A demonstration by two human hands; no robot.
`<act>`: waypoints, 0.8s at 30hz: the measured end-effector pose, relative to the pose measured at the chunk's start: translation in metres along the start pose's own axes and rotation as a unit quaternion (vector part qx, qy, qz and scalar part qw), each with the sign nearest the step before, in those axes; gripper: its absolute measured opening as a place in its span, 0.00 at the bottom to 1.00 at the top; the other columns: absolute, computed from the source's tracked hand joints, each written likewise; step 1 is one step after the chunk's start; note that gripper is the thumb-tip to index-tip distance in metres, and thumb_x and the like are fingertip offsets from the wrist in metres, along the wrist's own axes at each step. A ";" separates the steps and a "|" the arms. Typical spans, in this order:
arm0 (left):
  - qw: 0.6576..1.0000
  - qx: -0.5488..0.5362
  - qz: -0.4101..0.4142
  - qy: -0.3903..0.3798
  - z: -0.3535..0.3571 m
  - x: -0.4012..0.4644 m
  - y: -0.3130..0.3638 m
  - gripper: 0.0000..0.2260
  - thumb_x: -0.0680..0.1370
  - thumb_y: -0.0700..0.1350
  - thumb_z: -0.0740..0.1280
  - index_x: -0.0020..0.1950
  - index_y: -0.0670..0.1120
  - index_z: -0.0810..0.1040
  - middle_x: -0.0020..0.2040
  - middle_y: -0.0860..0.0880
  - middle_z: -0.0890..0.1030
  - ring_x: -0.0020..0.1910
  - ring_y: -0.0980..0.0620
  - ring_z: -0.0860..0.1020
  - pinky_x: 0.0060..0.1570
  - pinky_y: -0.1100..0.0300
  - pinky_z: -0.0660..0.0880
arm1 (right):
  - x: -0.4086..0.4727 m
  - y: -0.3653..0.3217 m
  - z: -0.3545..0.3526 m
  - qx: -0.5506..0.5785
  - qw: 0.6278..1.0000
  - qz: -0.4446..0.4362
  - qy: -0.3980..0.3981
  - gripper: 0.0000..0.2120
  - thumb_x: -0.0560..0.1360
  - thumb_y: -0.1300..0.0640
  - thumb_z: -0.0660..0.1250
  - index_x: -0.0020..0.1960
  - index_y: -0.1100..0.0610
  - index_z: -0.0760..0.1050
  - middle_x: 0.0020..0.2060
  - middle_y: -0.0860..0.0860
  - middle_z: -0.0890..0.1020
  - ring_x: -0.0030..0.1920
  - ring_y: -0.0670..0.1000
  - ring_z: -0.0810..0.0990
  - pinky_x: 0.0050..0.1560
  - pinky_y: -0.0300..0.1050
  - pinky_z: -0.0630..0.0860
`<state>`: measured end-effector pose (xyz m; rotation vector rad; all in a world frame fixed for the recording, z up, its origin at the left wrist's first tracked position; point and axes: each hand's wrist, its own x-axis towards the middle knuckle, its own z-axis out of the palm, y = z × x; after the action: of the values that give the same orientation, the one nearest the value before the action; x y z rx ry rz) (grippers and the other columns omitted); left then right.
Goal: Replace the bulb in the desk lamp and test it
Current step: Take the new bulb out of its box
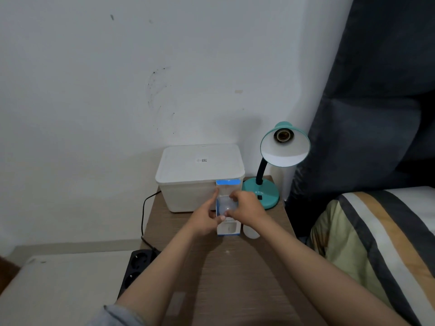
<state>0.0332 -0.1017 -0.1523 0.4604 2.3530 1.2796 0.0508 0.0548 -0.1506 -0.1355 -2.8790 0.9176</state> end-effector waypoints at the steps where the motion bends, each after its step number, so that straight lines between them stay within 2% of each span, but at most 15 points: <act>1: 1.000 -0.005 0.003 0.000 0.000 -0.002 0.001 0.37 0.76 0.46 0.67 0.73 0.62 0.45 0.45 0.51 0.77 0.39 0.58 0.75 0.38 0.67 0.73 | 0.001 -0.001 0.000 -0.006 1.000 0.000 0.000 0.26 0.66 0.55 0.76 0.61 0.60 0.74 0.55 0.56 0.80 0.55 0.53 0.78 0.52 0.42 0.74; 7: 1.000 -0.012 0.015 0.005 0.002 -0.002 0.002 0.37 0.77 0.44 0.66 0.74 0.61 0.45 0.56 0.49 0.75 0.44 0.58 0.75 0.44 0.66 0.73 | 0.010 -0.002 -0.004 -0.040 0.999 -0.016 -0.032 0.28 0.63 0.54 0.78 0.60 0.62 0.76 0.55 0.56 0.80 0.54 0.54 0.78 0.53 0.46 0.77; 9: 1.000 -0.017 0.013 0.008 0.003 -0.002 0.003 0.36 0.77 0.44 0.66 0.74 0.61 0.45 0.53 0.49 0.76 0.44 0.58 0.75 0.44 0.66 0.73 | 0.009 0.000 -0.005 -0.021 0.999 -0.012 -0.028 0.27 0.62 0.54 0.78 0.59 0.60 0.76 0.53 0.54 0.81 0.52 0.52 0.79 0.50 0.43 0.77; 11: 1.000 -0.022 0.014 0.012 0.003 -0.003 0.004 0.36 0.77 0.43 0.66 0.74 0.60 0.46 0.50 0.49 0.76 0.44 0.57 0.75 0.45 0.65 0.74 | 0.004 0.000 -0.009 0.009 1.000 -0.008 -0.010 0.25 0.61 0.53 0.78 0.56 0.58 0.77 0.50 0.51 0.81 0.48 0.49 0.78 0.44 0.38 0.74; 13: 0.999 -0.020 0.019 0.019 0.003 -0.003 0.003 0.36 0.77 0.43 0.66 0.75 0.58 0.46 0.52 0.46 0.78 0.45 0.57 0.76 0.47 0.66 0.73 | -0.002 -0.001 -0.017 0.041 0.999 -0.016 0.024 0.23 0.60 0.53 0.78 0.52 0.54 0.76 0.47 0.48 0.78 0.46 0.47 0.76 0.39 0.36 0.70; 16: 0.999 -0.003 0.020 0.027 0.004 -0.003 0.003 0.36 0.77 0.43 0.66 0.75 0.59 0.46 0.46 0.50 0.76 0.38 0.60 0.72 0.38 0.74 0.72 | -0.010 -0.005 -0.029 0.115 0.991 -0.022 0.068 0.22 0.60 0.55 0.76 0.50 0.51 0.71 0.49 0.48 0.73 0.47 0.47 0.74 0.42 0.40 0.74; 20: 0.999 -0.007 0.025 0.039 0.005 -0.006 0.006 0.35 0.77 0.40 0.65 0.75 0.56 0.47 0.55 0.47 0.76 0.40 0.62 0.74 0.36 0.78 0.71 | -0.022 -0.010 -0.044 0.203 0.971 -0.012 0.124 0.19 0.63 0.57 0.71 0.51 0.51 0.69 0.50 0.49 0.69 0.48 0.44 0.72 0.43 0.35 0.71; 22: 0.998 -0.003 0.027 0.050 0.006 -0.006 0.007 0.34 0.77 0.40 0.65 0.75 0.56 0.48 0.59 0.44 0.77 0.46 0.56 0.77 0.39 0.78 0.71 | -0.026 -0.010 -0.050 0.255 0.955 -0.031 0.151 0.15 0.65 0.57 0.63 0.51 0.51 0.71 0.50 0.51 0.71 0.49 0.46 0.73 0.47 0.36 0.70; 24: 0.998 0.001 0.030 0.062 0.007 -0.006 0.006 0.34 0.77 0.41 0.66 0.75 0.56 0.50 0.64 0.44 0.75 0.55 0.49 0.77 0.46 0.73 0.70 | -0.027 -0.008 -0.054 0.311 0.937 -0.047 0.149 0.12 0.65 0.60 0.58 0.47 0.55 0.74 0.48 0.53 0.76 0.48 0.47 0.74 0.47 0.37 0.71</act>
<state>0.0421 -0.0963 -0.1496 0.4687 2.4596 1.3682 0.0847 0.0758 -0.1045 -0.0672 -2.1792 1.5731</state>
